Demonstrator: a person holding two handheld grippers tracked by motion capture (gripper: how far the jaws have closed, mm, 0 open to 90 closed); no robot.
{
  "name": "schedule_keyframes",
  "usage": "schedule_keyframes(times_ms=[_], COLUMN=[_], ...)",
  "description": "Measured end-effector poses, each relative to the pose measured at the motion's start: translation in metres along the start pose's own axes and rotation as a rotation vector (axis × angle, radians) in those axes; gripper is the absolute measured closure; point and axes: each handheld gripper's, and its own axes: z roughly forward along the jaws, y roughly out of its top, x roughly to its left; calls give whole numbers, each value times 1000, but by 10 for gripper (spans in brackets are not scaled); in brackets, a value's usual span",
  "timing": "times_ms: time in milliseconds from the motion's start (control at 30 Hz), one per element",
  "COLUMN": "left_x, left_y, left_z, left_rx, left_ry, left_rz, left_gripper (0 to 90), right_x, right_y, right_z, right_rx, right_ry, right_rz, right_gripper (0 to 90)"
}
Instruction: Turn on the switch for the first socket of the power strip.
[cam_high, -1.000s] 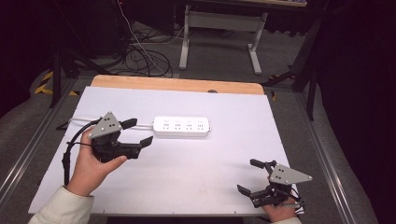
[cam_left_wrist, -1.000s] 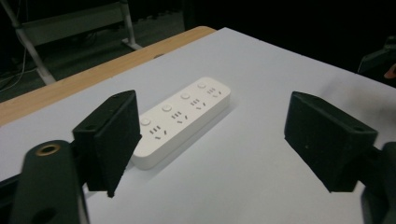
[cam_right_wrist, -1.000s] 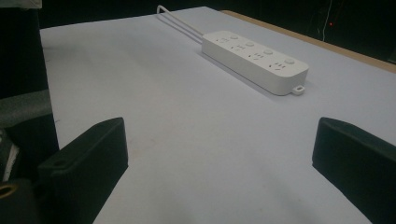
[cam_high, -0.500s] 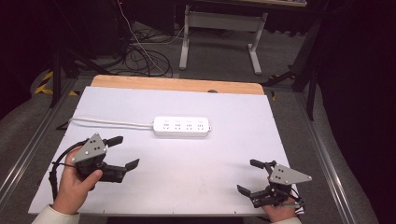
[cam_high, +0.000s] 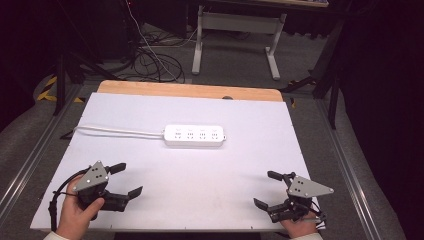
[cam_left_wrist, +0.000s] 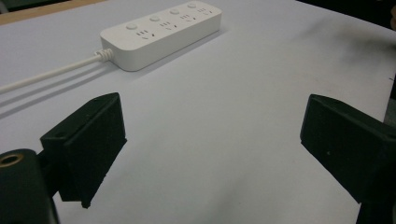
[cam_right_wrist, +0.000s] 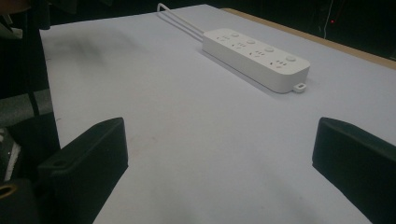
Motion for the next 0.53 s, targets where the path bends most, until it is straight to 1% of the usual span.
schedule_keyframes(times_ms=[33, 67, 100, 133, 233, 267, 300, 367, 433, 467, 533], left_x=[0, 1, 0, 0, 1, 1, 2, 4, 6, 7, 7], left_y=[-3, -6, -9, -12, -23, -26, -29, -32, -33, -33, -34], left_z=[0, 0, -1, -1, -3, -3, -3, -3, -2, -2, -1], left_rx=[-7, -17, -27, -29, -59, -56, -54, -45, -34, -22, -10], left_ry=[-13, -28, -34, -30, -45, -44, -28, -9, 15, 30, 40], left_rz=[2, -4, -9, -10, -68, -84, -91, -91, -78, -55, -27], left_gripper=[75, 75, 75, 76, 85, 84, 86, 94, 104, 109, 110], right_x=[0, 0, -1, -1, -1, -1, -1, -2, -2, -2, -2], right_y=[0, 0, 0, 0, 0, -1, -1, -1, -1, -1, -1], right_z=[0, 0, 0, 0, -1, -1, -1, -1, -1, 0, 0], right_rx=[0, 0, -3, -4, -6, -9, -8, -7, -8, -4, -3], right_ry=[1, 1, 3, 5, 8, 10, 10, 11, 14, 14, 13], right_rz=[-1, -1, -1, 2, 4, 5, 6, 8, 9, 8, 7], right_gripper=[40, 40, 40, 40, 39, 39, 40, 40, 39, 40, 40])
